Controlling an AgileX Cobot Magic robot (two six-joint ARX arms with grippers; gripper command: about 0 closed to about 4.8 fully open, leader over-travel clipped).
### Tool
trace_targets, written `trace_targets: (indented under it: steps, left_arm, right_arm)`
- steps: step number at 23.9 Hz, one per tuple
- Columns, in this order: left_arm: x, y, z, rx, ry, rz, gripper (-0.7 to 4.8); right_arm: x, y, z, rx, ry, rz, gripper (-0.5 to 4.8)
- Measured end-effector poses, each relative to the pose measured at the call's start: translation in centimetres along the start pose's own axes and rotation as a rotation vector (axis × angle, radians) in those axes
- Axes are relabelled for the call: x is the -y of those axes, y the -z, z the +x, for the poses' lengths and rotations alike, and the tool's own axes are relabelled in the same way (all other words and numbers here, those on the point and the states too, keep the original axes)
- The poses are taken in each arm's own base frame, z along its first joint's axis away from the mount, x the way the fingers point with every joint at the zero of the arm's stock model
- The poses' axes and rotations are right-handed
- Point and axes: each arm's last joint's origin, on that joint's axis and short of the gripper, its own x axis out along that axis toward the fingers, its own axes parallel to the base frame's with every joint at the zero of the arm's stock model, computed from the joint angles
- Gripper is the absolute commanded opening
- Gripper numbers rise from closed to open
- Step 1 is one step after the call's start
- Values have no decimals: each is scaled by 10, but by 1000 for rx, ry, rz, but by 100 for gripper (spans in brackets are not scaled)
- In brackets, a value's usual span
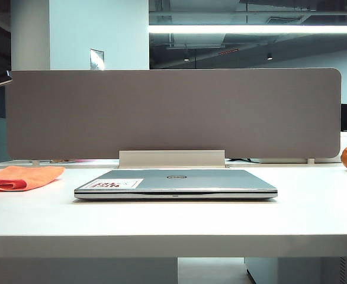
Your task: Pick up the orange rag and put it over the laptop.
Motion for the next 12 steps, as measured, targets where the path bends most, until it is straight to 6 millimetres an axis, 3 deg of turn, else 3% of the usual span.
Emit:
trace_targets:
  steps: [2, 3, 5, 6, 12]
  left_arm:
    - [-14, -11, 17, -29, 19, -52, 19]
    - [-17, -14, 22, -34, 17, -61, 61]
    - [-23, -19, 30, -53, 3, -76, 196]
    - [-25, -21, 33, -68, -5, -84, 218]
    - [-38, -39, 52, -124, -11, -119, 216]
  right_arm:
    - [0, 0, 0, 0, 0, 0, -5]
    - [0, 0, 0, 0, 0, 0, -5]
    - [0, 0, 0, 0, 0, 0, -5]
    - [0, 0, 0, 0, 0, 0, -5]
    - [0, 0, 0, 1, 1, 0, -5]
